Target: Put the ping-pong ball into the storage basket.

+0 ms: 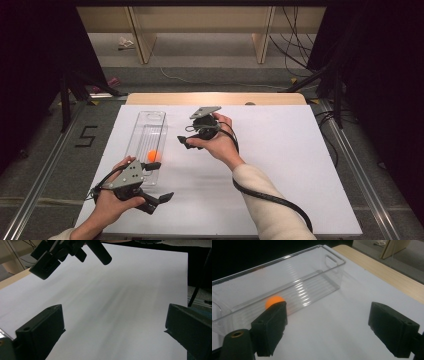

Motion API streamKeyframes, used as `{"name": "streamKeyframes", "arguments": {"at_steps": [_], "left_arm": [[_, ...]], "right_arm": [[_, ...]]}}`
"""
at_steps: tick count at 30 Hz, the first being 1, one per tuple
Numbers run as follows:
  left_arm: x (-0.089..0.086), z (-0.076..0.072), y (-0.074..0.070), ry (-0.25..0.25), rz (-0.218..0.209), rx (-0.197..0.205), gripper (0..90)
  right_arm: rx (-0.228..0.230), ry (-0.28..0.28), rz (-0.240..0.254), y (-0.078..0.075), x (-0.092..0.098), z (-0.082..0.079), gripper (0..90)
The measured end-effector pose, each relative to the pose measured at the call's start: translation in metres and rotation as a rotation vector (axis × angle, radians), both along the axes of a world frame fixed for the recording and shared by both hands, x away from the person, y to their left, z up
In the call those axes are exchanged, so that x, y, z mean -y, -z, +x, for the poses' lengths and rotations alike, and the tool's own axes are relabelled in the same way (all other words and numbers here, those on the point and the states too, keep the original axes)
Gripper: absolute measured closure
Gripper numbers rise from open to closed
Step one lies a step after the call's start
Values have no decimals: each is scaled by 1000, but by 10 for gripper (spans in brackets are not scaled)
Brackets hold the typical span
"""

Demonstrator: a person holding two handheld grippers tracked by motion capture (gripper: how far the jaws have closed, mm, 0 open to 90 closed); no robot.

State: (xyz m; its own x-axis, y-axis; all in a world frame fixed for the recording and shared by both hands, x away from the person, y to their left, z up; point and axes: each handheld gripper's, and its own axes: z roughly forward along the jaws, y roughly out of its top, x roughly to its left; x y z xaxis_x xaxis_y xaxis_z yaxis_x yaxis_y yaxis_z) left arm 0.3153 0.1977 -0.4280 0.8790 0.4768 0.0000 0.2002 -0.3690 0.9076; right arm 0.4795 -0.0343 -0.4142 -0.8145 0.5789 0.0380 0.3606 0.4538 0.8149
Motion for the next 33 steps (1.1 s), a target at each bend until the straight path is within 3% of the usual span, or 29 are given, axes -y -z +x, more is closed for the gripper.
{"name": "streamKeyframes", "arguments": {"at_steps": [33], "left_arm": [[0,1,0,-7,-1,-2,15]], "right_arm": [[-13,103,8,6,76,-16,165]]}}
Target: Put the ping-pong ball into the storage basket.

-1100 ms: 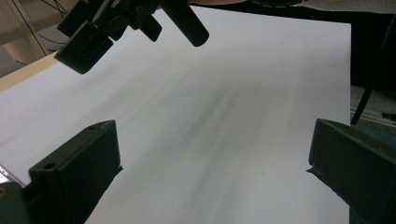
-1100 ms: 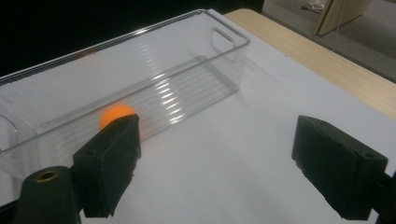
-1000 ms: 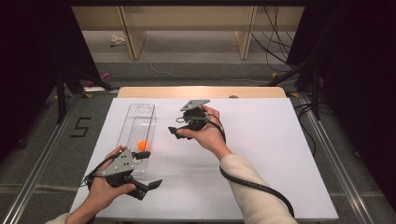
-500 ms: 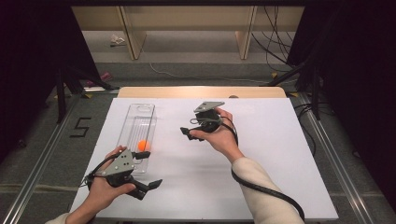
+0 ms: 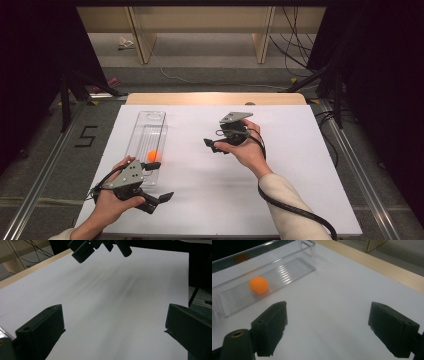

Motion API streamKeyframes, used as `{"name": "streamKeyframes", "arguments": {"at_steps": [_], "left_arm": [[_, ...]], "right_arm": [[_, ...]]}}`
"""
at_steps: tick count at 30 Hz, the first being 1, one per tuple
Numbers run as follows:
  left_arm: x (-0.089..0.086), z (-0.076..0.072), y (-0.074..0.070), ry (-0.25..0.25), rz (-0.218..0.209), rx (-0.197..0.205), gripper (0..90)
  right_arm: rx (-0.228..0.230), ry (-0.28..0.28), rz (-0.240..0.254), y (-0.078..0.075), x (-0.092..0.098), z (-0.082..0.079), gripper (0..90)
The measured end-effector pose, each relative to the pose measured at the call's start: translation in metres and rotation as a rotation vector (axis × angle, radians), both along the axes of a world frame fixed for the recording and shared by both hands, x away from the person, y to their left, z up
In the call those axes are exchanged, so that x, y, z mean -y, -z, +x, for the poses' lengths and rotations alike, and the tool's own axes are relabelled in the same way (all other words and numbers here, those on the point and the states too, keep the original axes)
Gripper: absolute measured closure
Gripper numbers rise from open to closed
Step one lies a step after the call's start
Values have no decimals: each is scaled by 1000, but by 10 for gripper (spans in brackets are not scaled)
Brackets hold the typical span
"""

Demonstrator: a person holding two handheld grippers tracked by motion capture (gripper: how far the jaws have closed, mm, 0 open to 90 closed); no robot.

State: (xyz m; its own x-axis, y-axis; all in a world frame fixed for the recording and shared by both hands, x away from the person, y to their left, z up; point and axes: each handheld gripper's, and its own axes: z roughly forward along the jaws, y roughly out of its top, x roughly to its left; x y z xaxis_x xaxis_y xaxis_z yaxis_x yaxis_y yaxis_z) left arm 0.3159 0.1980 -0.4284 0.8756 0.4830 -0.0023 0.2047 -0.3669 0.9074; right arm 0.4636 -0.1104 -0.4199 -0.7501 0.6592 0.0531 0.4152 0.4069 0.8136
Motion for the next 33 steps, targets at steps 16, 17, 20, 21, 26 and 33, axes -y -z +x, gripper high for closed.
{"name": "streamKeyframes", "arguments": {"at_steps": [16,17,20,21,26,33], "left_arm": [[0,0,0,-2,1,-1,15],[0,0,0,-2,2,-2,16],[0,0,0,-2,2,-2,16],[0,0,0,-3,1,-2,15],[0,0,0,-4,1,-2,16],[-1,0,0,-5,3,-1,16]], "right_arm": [[-7,55,16,3,34,-8,165],[-8,58,16,4,36,-8,165],[-11,70,22,4,43,-10,165],[-13,72,22,4,45,-11,166],[-15,86,26,5,54,-15,165],[-14,100,25,7,69,-23,166]]}}
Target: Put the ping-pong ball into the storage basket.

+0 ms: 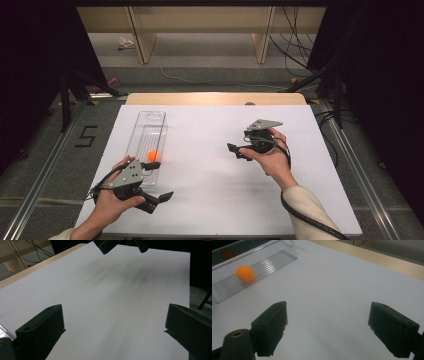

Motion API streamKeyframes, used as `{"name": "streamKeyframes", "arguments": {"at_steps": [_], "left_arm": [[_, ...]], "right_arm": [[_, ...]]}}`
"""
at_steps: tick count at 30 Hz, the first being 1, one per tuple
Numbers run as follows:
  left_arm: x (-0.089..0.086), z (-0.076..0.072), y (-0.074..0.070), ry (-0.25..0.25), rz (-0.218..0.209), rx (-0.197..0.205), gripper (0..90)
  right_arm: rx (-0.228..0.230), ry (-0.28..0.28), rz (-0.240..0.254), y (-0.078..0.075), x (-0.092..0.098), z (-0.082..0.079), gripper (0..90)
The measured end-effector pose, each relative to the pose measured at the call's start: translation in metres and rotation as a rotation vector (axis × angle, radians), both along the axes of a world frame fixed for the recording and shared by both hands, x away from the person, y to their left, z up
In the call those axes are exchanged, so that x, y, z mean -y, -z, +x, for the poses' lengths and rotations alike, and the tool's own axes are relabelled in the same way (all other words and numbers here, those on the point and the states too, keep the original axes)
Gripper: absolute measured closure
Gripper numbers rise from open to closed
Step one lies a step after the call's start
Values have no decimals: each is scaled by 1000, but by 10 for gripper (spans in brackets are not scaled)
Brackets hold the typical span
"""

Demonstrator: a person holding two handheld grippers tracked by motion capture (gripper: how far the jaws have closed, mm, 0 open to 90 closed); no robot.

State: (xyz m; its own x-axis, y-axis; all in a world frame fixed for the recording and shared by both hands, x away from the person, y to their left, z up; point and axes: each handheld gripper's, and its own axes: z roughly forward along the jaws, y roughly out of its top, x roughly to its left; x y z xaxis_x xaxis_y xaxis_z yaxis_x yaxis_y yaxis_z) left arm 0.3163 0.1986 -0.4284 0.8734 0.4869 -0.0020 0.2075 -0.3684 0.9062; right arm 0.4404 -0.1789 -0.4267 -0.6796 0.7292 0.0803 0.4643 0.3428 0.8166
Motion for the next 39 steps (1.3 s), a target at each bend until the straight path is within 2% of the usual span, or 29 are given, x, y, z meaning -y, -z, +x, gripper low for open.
{"name": "streamKeyframes", "arguments": {"at_steps": [17,39], "left_arm": [[0,1,0,-4,-3,-3,16],[-1,1,0,-9,-5,-5,16]], "right_arm": [[14,34,12,-2,28,-20,166],[17,56,7,-1,52,-43,166]]}}
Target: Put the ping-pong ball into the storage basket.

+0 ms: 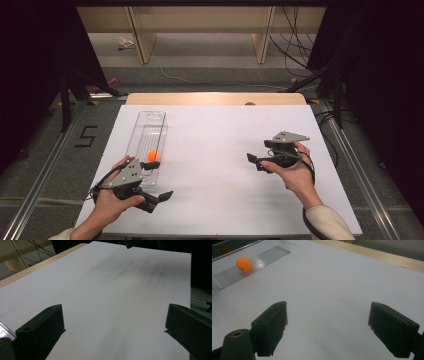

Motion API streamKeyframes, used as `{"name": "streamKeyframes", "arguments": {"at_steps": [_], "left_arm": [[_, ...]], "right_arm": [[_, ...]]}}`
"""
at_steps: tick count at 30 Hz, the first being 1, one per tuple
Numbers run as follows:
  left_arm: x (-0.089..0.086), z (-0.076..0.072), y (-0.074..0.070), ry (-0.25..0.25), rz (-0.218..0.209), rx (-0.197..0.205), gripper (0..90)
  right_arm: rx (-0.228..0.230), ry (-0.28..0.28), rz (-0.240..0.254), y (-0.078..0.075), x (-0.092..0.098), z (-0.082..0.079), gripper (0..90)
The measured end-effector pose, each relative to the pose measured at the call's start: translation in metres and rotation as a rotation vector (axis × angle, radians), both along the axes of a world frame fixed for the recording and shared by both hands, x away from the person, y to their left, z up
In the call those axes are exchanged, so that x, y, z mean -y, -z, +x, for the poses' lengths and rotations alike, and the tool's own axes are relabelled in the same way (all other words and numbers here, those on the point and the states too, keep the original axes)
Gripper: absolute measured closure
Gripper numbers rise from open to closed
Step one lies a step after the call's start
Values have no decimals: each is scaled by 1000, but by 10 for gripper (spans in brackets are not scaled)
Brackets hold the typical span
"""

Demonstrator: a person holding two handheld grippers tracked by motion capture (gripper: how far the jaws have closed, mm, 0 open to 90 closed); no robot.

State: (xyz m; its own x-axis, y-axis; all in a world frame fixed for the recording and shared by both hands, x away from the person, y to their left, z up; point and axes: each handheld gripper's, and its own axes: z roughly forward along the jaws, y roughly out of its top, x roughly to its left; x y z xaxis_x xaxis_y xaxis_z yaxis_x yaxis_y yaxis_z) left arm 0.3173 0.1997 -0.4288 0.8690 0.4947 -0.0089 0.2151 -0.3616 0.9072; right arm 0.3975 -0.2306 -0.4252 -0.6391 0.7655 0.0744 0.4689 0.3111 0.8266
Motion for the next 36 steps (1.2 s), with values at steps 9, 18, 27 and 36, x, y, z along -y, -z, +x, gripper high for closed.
{"name": "streamKeyframes", "arguments": {"at_steps": [9,18,27,36], "left_arm": [[0,0,0,-1,1,0,15],[-1,0,0,-2,0,1,16],[-1,0,0,-3,2,2,16],[-1,1,0,-5,2,2,16]], "right_arm": [[-4,12,2,2,10,-10,166],[-7,16,0,4,16,-20,166],[-13,20,4,7,23,-30,167],[-13,19,3,8,24,-33,170]]}}
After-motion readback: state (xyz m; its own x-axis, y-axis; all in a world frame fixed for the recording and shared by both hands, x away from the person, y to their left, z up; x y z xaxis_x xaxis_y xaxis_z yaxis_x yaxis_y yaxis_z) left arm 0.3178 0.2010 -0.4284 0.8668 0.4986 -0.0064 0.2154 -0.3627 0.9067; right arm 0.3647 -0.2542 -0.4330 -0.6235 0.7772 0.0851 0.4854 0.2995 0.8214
